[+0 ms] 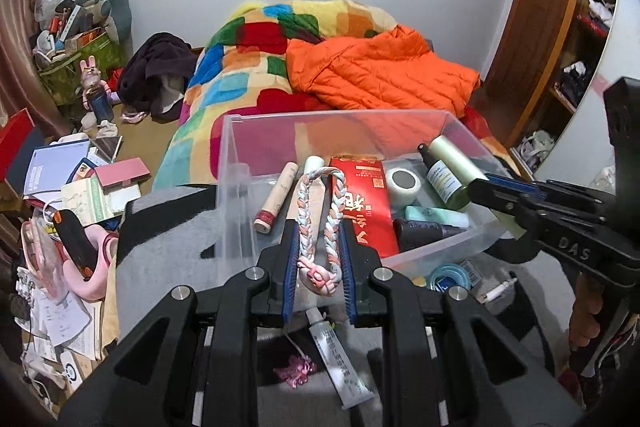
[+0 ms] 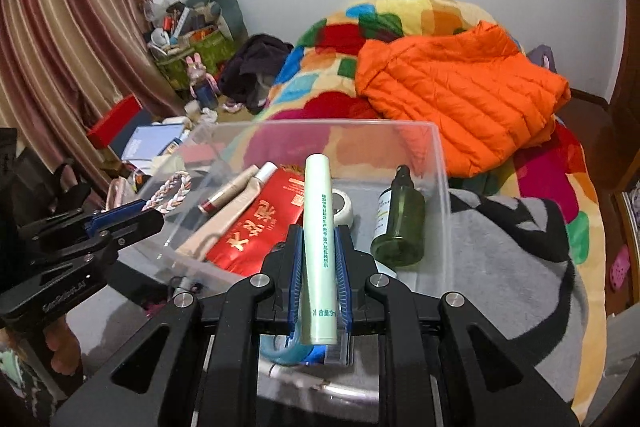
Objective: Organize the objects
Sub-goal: 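Lower the bracelet into the box with left tool while right tool drops the green tube in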
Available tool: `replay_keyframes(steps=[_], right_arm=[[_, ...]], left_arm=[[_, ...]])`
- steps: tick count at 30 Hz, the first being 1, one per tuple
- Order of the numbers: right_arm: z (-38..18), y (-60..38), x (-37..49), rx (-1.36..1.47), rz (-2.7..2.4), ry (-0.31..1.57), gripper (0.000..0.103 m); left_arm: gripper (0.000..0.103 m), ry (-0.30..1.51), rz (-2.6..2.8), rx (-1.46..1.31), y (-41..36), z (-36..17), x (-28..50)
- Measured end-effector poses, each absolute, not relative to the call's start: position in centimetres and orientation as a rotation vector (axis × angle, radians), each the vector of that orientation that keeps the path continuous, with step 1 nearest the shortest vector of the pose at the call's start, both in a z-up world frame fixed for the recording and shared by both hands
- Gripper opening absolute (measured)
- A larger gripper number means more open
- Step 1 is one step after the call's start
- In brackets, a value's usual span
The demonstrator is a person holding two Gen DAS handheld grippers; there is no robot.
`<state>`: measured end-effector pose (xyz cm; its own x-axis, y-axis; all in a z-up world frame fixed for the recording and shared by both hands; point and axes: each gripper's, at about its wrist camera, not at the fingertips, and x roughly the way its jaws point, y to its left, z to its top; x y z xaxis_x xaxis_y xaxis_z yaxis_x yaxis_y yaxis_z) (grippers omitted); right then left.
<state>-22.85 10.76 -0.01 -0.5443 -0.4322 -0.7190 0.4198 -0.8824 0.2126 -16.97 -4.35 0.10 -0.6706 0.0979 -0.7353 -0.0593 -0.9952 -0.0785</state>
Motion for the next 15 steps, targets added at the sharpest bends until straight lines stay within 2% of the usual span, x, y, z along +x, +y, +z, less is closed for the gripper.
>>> replay_keyframes(steps=[8, 12, 15], right_arm=[[-1.3, 9.5, -23.3, 1.166, -2.368, 0.025, 0.014], [-0.8, 9.6, -22.9, 1.151, -2.383, 0.051, 0.016], [-0.2, 9.9, -22.3, 1.13, -2.388, 0.053, 0.024]], left_arm=[[0.022, -0.029, 2.765, -1.234, -3.4, -0.3, -17.3], [0.033, -0.023, 2.774, -1.233, -3.2, -0.2, -17.3], [0.045, -0.055, 2.773, -1.216, -3.4, 0.1, -17.0]])
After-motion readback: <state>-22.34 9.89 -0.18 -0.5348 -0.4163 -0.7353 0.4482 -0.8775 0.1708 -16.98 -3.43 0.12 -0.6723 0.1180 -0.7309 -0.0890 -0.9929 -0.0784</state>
